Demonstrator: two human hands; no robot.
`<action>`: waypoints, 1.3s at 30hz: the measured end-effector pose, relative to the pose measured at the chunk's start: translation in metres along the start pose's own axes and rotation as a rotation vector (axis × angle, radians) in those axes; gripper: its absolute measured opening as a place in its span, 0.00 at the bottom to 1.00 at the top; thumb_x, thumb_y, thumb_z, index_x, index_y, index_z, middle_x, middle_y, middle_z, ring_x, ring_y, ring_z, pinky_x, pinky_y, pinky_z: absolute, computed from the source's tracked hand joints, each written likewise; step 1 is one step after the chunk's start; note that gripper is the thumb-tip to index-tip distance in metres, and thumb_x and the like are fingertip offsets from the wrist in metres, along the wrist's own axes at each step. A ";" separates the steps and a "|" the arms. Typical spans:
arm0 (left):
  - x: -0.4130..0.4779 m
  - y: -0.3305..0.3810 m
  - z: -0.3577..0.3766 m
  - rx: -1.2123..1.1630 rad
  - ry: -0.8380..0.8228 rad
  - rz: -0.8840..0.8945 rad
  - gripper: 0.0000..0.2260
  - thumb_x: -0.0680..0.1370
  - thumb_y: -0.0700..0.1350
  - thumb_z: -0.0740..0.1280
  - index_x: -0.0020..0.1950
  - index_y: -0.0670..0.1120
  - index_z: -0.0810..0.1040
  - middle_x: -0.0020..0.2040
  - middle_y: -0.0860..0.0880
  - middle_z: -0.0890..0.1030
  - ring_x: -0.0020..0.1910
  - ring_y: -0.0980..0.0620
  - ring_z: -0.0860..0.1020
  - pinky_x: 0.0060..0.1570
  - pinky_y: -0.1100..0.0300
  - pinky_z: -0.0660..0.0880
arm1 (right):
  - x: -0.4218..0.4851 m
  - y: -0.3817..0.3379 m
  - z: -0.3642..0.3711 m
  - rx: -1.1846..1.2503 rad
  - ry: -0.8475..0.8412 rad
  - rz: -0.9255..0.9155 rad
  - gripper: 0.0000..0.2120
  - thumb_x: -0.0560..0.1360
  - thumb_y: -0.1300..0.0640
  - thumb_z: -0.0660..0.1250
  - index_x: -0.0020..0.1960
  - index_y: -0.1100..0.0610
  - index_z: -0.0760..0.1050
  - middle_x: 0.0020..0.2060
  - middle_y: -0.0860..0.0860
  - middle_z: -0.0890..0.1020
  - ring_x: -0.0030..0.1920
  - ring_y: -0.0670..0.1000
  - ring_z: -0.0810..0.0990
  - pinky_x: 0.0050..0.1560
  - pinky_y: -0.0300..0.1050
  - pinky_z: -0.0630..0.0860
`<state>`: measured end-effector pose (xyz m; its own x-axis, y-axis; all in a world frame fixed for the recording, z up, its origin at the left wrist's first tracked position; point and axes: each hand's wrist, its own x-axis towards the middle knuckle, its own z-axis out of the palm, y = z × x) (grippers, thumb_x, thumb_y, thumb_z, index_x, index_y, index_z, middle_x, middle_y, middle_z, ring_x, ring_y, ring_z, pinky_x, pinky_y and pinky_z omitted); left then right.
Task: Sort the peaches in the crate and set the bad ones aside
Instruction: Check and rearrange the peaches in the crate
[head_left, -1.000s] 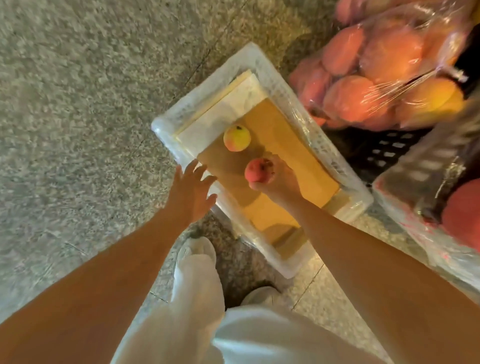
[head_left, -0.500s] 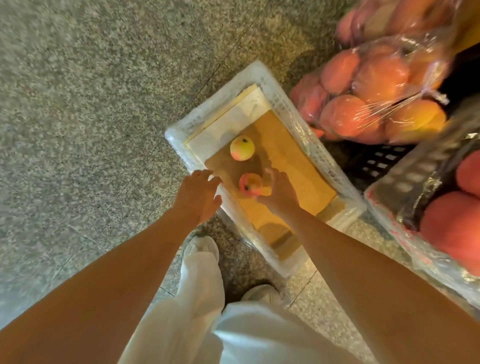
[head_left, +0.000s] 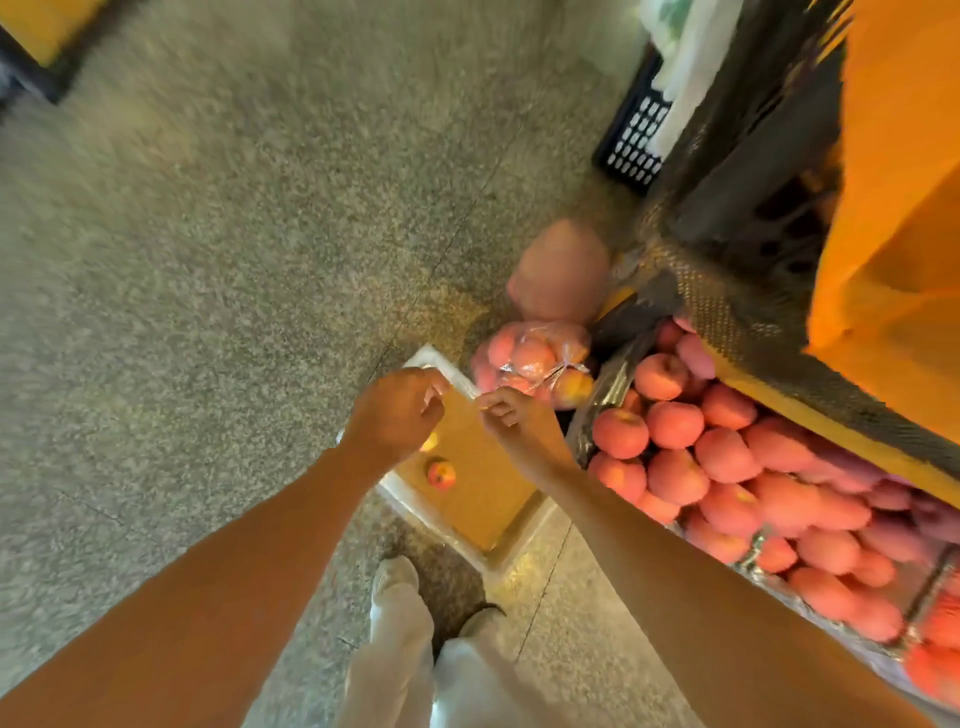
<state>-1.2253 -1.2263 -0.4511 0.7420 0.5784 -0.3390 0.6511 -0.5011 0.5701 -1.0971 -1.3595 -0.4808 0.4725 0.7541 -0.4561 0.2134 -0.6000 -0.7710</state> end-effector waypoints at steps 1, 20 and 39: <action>-0.001 0.019 -0.023 0.014 0.032 0.020 0.09 0.77 0.44 0.64 0.55 0.50 0.80 0.49 0.48 0.84 0.46 0.45 0.81 0.48 0.51 0.77 | -0.008 -0.025 -0.017 -0.016 0.025 -0.044 0.07 0.77 0.63 0.65 0.54 0.61 0.79 0.48 0.50 0.82 0.47 0.47 0.79 0.47 0.34 0.74; 0.044 0.381 -0.243 0.090 0.352 0.489 0.10 0.77 0.42 0.65 0.57 0.44 0.79 0.55 0.44 0.77 0.55 0.44 0.76 0.53 0.54 0.69 | -0.141 -0.264 -0.383 -0.042 0.398 -0.419 0.07 0.78 0.59 0.65 0.54 0.57 0.79 0.46 0.51 0.83 0.45 0.53 0.83 0.49 0.54 0.79; 0.153 0.462 -0.204 0.497 0.314 0.334 0.13 0.76 0.48 0.63 0.60 0.50 0.76 0.59 0.48 0.75 0.62 0.46 0.67 0.59 0.51 0.66 | -0.002 -0.171 -0.525 -0.503 0.379 -0.015 0.27 0.76 0.55 0.65 0.73 0.51 0.62 0.71 0.56 0.65 0.66 0.62 0.70 0.63 0.57 0.73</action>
<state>-0.8438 -1.2375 -0.0869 0.8833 0.4631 0.0722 0.4469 -0.8786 0.1685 -0.6852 -1.3986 -0.1150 0.7172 0.6715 -0.1864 0.5546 -0.7119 -0.4308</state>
